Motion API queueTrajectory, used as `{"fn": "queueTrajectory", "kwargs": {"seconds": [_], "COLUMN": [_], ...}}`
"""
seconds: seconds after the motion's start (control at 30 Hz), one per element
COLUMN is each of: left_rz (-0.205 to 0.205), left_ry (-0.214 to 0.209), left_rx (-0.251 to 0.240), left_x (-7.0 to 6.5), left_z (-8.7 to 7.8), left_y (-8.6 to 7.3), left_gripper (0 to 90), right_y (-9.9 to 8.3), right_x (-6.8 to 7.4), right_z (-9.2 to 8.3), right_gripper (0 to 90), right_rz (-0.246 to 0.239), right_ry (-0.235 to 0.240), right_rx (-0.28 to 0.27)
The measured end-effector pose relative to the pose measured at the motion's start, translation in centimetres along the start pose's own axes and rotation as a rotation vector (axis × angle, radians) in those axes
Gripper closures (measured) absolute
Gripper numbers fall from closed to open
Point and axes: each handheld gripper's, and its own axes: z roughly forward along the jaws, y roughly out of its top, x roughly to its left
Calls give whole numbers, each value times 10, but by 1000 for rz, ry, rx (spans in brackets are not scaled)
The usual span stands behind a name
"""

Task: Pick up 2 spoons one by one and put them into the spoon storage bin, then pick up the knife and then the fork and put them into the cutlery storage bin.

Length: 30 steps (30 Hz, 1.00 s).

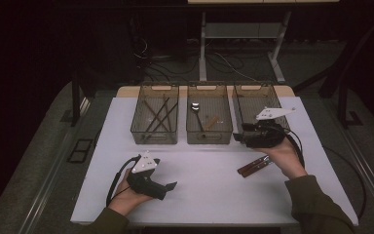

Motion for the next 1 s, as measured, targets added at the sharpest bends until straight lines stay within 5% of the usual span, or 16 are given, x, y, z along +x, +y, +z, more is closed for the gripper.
{"fn": "queueTrajectory", "kwargs": {"seconds": [0.5, 0.7, 1.0], "left_rz": [20, 22, 21], "left_ry": [7, 2, -1], "left_rx": [0, -1, 3], "left_x": [-2, -4, -3], "left_z": [0, 2, 2], "left_y": [3, 3, 3], "left_gripper": [0, 0, 0], "right_y": [-52, -61, -73], "right_x": [-33, -52, -64], "right_z": [-25, -15, -4], "right_gripper": [870, 887, 887], "right_rz": [-4, 21, 33], "right_ry": [-110, -168, -187], "right_rx": [188, 271, 360]}}
